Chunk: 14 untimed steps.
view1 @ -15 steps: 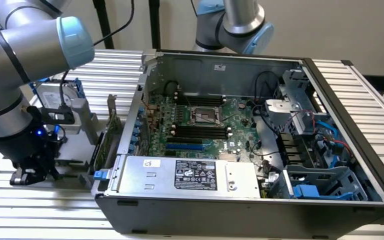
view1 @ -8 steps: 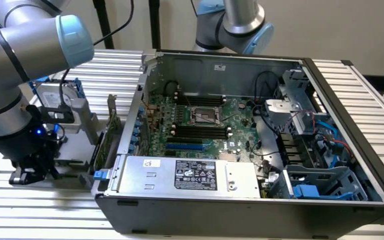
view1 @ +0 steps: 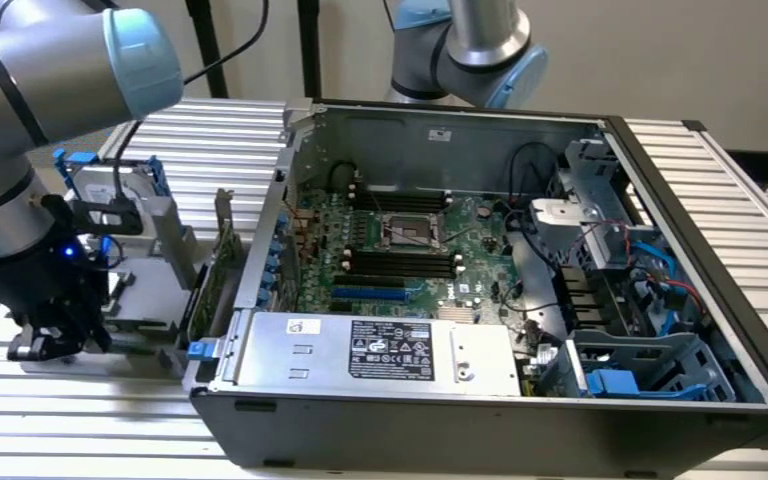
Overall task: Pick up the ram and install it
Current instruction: 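Pick up the ram and move it above insertion slot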
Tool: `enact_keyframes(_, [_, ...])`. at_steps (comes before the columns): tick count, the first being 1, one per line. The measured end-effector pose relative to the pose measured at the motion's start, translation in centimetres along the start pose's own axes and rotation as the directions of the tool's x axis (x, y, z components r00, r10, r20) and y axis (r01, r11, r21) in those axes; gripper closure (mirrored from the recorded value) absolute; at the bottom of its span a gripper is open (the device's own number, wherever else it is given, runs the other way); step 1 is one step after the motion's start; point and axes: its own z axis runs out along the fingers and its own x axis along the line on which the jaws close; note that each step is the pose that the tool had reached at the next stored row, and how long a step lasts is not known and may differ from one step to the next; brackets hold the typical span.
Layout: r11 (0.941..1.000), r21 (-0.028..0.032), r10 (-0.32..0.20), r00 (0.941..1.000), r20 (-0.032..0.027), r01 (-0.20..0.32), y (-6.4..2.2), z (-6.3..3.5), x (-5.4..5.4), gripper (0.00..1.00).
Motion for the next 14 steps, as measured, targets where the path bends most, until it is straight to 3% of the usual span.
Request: enact_keyframes(14, [1.0000, -0.0060, 0.000, 1.0000, -0.0002, 0.000, -0.49, -6.24, 0.0, 0.86])
